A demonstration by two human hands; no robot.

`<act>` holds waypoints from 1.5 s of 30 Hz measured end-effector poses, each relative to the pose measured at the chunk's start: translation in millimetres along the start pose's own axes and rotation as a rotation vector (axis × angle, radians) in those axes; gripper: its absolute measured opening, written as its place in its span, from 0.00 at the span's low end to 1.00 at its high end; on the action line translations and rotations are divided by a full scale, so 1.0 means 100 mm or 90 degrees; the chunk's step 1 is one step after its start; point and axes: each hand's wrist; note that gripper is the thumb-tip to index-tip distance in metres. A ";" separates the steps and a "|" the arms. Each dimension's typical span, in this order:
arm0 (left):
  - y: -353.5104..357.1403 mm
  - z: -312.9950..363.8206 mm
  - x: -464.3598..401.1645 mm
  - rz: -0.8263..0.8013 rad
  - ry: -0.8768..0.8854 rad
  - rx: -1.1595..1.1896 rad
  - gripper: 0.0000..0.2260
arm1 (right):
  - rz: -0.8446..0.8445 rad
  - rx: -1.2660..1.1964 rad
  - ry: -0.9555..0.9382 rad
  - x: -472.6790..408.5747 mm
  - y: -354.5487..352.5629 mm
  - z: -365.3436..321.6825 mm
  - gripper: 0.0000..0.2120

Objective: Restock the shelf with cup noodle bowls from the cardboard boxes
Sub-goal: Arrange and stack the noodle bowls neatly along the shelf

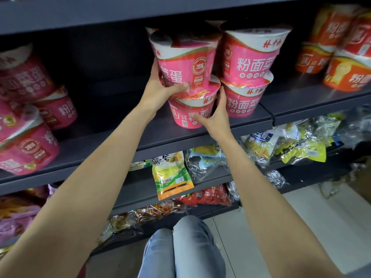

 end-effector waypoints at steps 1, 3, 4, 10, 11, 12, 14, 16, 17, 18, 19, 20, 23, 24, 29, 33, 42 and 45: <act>0.01 0.01 -0.03 0.000 0.000 0.011 0.42 | -0.010 -0.005 0.003 -0.02 0.00 0.00 0.53; 0.04 0.02 -0.06 0.014 -0.001 0.014 0.45 | -0.027 -0.012 0.000 -0.05 -0.01 0.01 0.52; 0.08 0.02 -0.05 0.034 0.000 0.006 0.48 | -0.030 -0.015 -0.007 -0.06 -0.01 0.02 0.51; 0.75 0.11 0.20 0.346 -0.010 -0.212 0.60 | -0.028 -0.048 -0.041 -0.06 -0.01 0.07 0.48; 0.79 0.11 0.22 0.360 -0.011 -0.212 0.61 | -0.030 -0.051 -0.037 -0.06 -0.01 0.08 0.48; 0.77 0.09 0.24 0.353 -0.002 -0.189 0.60 | -0.034 -0.049 -0.035 -0.07 -0.02 0.08 0.48; 0.57 0.03 0.20 0.292 0.029 -0.074 0.59 | -0.039 -0.030 -0.031 -0.09 -0.04 0.07 0.49; 0.27 -0.02 0.13 0.181 0.020 0.076 0.57 | -0.045 -0.010 -0.027 -0.10 -0.06 0.06 0.50; 0.13 -0.03 0.08 0.111 0.003 0.122 0.56 | -0.046 -0.002 -0.026 -0.11 -0.07 0.06 0.50; 0.02 -0.03 0.02 0.038 -0.009 0.130 0.54 | -0.047 0.005 -0.024 -0.11 -0.07 0.06 0.50; -0.07 -0.02 -0.04 -0.032 -0.012 0.115 0.52 | -0.050 0.011 -0.022 -0.12 -0.08 0.05 0.50; -0.13 -0.01 -0.10 -0.088 -0.012 0.084 0.49 | -0.052 0.014 -0.020 -0.12 -0.08 0.05 0.50; -0.12 0.00 -0.14 -0.111 -0.027 0.013 0.45 | -0.047 0.014 -0.018 -0.12 -0.08 0.05 0.50; -0.08 0.00 -0.11 -0.085 -0.021 0.005 0.44 | -0.043 0.014 -0.021 -0.11 -0.07 0.05 0.50; 0.20 -0.10 0.06 0.047 0.034 0.025 0.43 | -0.038 -0.006 -0.021 -0.09 -0.04 0.06 0.49; 0.39 -0.12 0.12 0.183 0.048 -0.003 0.53 | -0.037 -0.020 -0.018 -0.10 -0.04 0.06 0.48; 0.44 -0.11 0.10 0.226 0.066 -0.043 0.52 | -0.014 0.008 -0.010 -0.08 -0.02 0.06 0.50; 0.38 -0.12 0.08 0.206 0.062 -0.040 0.50 | 0.017 0.034 -0.011 -0.06 0.03 0.08 0.50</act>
Point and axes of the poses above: each hand's wrist, its own x-axis away from the middle knuckle, its own y-axis out of the palm, z = x × y, and after that the axes turned 3 degrees about x, right-handed
